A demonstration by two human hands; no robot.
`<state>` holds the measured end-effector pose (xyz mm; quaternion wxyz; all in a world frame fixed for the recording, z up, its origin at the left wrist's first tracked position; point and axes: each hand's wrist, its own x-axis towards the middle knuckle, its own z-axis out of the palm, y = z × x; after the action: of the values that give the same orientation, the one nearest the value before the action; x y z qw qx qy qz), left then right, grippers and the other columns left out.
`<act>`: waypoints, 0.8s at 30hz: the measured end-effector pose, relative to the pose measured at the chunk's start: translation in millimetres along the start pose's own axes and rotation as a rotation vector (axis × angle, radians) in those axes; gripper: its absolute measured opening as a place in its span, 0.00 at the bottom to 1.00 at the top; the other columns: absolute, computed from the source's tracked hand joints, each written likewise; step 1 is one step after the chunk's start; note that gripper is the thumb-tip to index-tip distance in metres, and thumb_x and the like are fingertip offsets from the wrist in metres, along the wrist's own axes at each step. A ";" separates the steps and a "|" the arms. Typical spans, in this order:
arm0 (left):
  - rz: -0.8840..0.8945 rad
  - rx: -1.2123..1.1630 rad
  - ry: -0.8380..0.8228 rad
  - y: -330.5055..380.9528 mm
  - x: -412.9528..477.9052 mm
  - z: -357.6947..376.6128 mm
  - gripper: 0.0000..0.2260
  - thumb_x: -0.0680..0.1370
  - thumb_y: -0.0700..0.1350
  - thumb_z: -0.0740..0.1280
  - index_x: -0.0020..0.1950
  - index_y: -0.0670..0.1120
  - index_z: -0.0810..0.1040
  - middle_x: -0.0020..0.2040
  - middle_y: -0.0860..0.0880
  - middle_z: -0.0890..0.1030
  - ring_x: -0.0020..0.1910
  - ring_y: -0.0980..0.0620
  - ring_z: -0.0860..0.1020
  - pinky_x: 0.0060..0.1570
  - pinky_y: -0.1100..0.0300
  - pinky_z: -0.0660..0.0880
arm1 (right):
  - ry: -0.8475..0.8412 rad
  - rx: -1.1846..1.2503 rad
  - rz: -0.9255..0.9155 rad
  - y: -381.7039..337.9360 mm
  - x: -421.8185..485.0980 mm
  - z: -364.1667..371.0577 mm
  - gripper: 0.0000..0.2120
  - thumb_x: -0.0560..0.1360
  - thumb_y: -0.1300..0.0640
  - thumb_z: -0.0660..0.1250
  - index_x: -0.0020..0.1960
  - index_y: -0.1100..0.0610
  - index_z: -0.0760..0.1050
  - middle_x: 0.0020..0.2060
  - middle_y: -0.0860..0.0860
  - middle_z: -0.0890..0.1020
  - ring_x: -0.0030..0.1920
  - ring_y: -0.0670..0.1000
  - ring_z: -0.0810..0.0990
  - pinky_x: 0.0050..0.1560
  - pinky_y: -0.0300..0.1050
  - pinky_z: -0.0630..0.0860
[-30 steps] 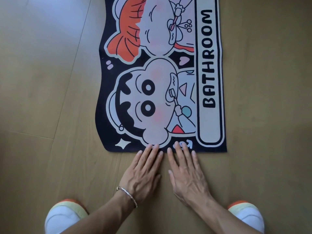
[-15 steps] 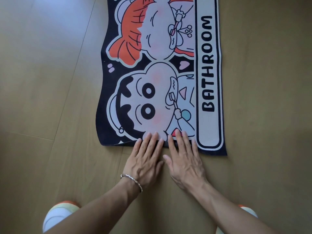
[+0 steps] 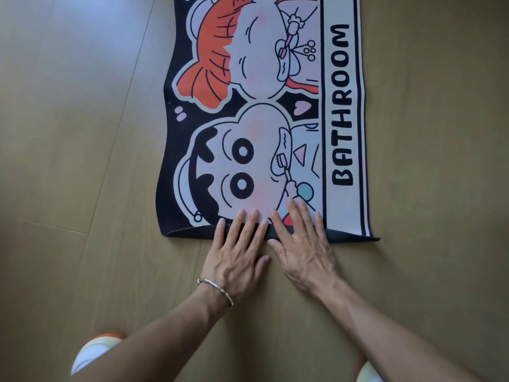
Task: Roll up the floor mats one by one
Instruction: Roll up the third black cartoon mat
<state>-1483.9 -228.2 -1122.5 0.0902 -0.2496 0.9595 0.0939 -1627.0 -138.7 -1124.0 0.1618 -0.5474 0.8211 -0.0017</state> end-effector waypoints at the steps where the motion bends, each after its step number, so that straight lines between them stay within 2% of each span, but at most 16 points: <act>1: -0.002 0.003 0.000 -0.5 2.4 -0.5 0.29 0.77 0.57 0.52 0.75 0.45 0.57 0.75 0.43 0.61 0.74 0.44 0.56 0.69 0.42 0.53 | 0.007 -0.004 0.010 -0.3 2.6 -1.4 0.27 0.81 0.41 0.39 0.76 0.51 0.55 0.74 0.58 0.57 0.75 0.58 0.55 0.71 0.56 0.48; 6: 0.006 0.008 0.009 -4.6 12.1 -2.5 0.28 0.77 0.57 0.52 0.75 0.45 0.57 0.75 0.43 0.62 0.74 0.44 0.56 0.69 0.42 0.52 | -0.009 0.027 0.036 0.5 11.6 -5.6 0.28 0.81 0.40 0.40 0.76 0.51 0.56 0.75 0.59 0.59 0.75 0.60 0.57 0.72 0.58 0.51; 9: 0.010 0.017 0.011 -7.5 19.5 -5.6 0.28 0.77 0.57 0.52 0.74 0.45 0.58 0.74 0.43 0.62 0.74 0.43 0.58 0.69 0.41 0.53 | -0.042 0.033 0.052 1.0 18.3 -10.3 0.29 0.80 0.39 0.38 0.76 0.51 0.55 0.75 0.59 0.57 0.75 0.60 0.56 0.72 0.59 0.53; 11: 0.004 0.021 0.011 -9.3 26.0 -7.6 0.28 0.78 0.57 0.52 0.74 0.45 0.58 0.75 0.43 0.62 0.74 0.43 0.59 0.68 0.41 0.53 | -0.062 0.051 0.055 1.3 24.3 -14.8 0.31 0.79 0.38 0.35 0.76 0.51 0.51 0.75 0.57 0.51 0.75 0.58 0.52 0.72 0.57 0.49; 14: -0.015 0.014 0.017 -11.5 35.4 -10.6 0.28 0.78 0.58 0.51 0.74 0.45 0.60 0.74 0.43 0.62 0.74 0.44 0.58 0.68 0.41 0.53 | -0.081 0.047 0.028 5.9 35.8 -20.4 0.34 0.74 0.35 0.27 0.76 0.49 0.42 0.74 0.54 0.41 0.76 0.56 0.41 0.72 0.53 0.38; 17: -0.034 0.031 0.003 -14.2 45.1 -15.5 0.28 0.78 0.58 0.51 0.73 0.44 0.64 0.74 0.42 0.64 0.73 0.43 0.62 0.67 0.38 0.61 | -0.091 0.023 0.013 9.9 47.7 -29.0 0.37 0.73 0.34 0.26 0.76 0.50 0.39 0.74 0.54 0.38 0.76 0.55 0.38 0.72 0.51 0.35; 19: -0.024 0.043 -0.005 -17.2 51.4 -18.4 0.29 0.77 0.59 0.51 0.73 0.44 0.65 0.73 0.42 0.66 0.71 0.42 0.65 0.65 0.38 0.62 | -0.107 0.021 0.008 9.7 53.5 -33.9 0.37 0.74 0.34 0.31 0.78 0.53 0.44 0.76 0.55 0.43 0.77 0.56 0.41 0.72 0.51 0.36; 21: -0.007 0.042 -0.012 -19.8 53.8 -19.0 0.29 0.77 0.59 0.51 0.72 0.44 0.66 0.72 0.41 0.66 0.71 0.42 0.66 0.65 0.38 0.63 | -0.081 0.071 -0.016 10.3 53.5 -36.8 0.36 0.77 0.36 0.40 0.77 0.56 0.57 0.76 0.59 0.56 0.76 0.59 0.51 0.73 0.53 0.43; 23: 0.016 0.031 -0.009 -21.5 51.5 -18.5 0.28 0.78 0.58 0.50 0.72 0.44 0.65 0.72 0.41 0.67 0.71 0.41 0.66 0.64 0.39 0.65 | -0.002 0.105 -0.101 13.3 47.3 -36.2 0.29 0.78 0.40 0.50 0.68 0.59 0.70 0.67 0.60 0.70 0.70 0.61 0.66 0.72 0.56 0.58; 24: 0.042 0.023 0.003 -22.2 49.4 -17.7 0.26 0.78 0.57 0.51 0.72 0.44 0.64 0.71 0.41 0.67 0.70 0.41 0.65 0.63 0.39 0.66 | 0.056 0.109 -0.152 16.6 42.8 -34.0 0.26 0.77 0.42 0.54 0.64 0.60 0.73 0.61 0.59 0.72 0.64 0.60 0.69 0.69 0.56 0.64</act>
<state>-1517.5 -274.1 -1119.2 0.0895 -0.2287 0.9657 0.0845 -1666.0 -176.4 -1106.1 0.1680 -0.5981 0.7801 -0.0740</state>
